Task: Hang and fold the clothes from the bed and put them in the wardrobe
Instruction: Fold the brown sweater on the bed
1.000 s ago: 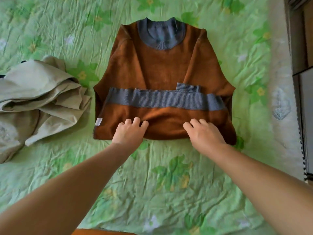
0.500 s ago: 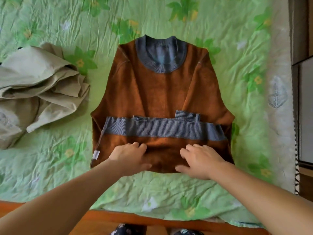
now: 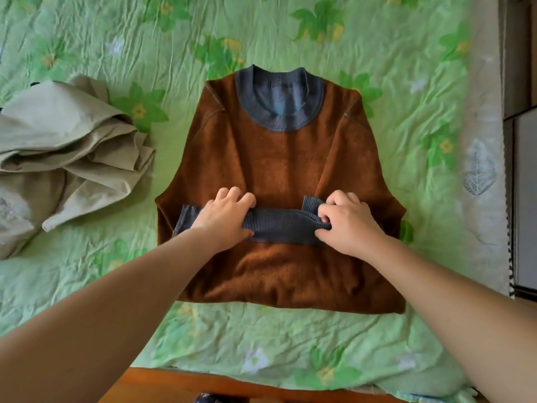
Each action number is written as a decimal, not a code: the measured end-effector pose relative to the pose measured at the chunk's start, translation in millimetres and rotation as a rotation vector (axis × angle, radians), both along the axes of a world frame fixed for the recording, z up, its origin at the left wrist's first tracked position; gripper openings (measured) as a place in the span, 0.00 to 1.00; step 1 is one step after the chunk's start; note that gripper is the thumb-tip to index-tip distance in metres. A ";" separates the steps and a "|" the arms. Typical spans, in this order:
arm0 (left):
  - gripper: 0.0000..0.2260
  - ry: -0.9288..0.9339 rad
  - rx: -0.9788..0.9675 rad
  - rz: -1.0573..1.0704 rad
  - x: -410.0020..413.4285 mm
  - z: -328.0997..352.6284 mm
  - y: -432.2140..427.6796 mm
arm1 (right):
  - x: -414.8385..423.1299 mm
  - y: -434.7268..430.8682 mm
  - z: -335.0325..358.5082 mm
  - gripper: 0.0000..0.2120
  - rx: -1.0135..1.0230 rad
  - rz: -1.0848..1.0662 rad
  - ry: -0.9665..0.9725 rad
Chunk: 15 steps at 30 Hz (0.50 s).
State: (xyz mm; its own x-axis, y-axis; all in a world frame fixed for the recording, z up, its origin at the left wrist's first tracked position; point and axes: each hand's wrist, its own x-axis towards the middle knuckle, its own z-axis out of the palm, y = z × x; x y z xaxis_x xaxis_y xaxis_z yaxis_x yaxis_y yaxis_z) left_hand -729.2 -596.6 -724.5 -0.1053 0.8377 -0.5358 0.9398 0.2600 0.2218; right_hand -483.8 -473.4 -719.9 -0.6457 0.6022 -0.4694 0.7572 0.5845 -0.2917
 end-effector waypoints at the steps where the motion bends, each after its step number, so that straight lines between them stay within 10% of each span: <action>1: 0.31 -0.028 -0.008 0.024 -1.8 -1.1 2.4 | -2.6 2.0 0.4 0.15 -0.050 -0.016 0.045; 7: 0.18 0.017 -0.107 -0.091 -19.6 -5.4 19.2 | -4.1 20.0 -2.7 0.14 -0.266 -0.204 0.067; 13: 0.13 -0.077 -0.089 -0.200 -30.7 -6.9 14.5 | -1.2 14.9 3.6 0.13 -0.123 0.063 0.045; 15: 0.11 -0.108 -0.113 -0.171 -35.5 -6.4 11.7 | 0.0 13.9 7.0 0.30 -0.220 -0.083 0.014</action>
State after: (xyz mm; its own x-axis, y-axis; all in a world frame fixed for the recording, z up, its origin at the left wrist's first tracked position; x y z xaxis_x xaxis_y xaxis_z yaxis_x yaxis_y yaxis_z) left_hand -764.8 -584.8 -730.9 0.0961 0.7724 -0.6278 0.9449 0.1276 0.3016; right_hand -483.8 -459.5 -712.9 -0.6059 0.5376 -0.5864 0.7948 0.4415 -0.4164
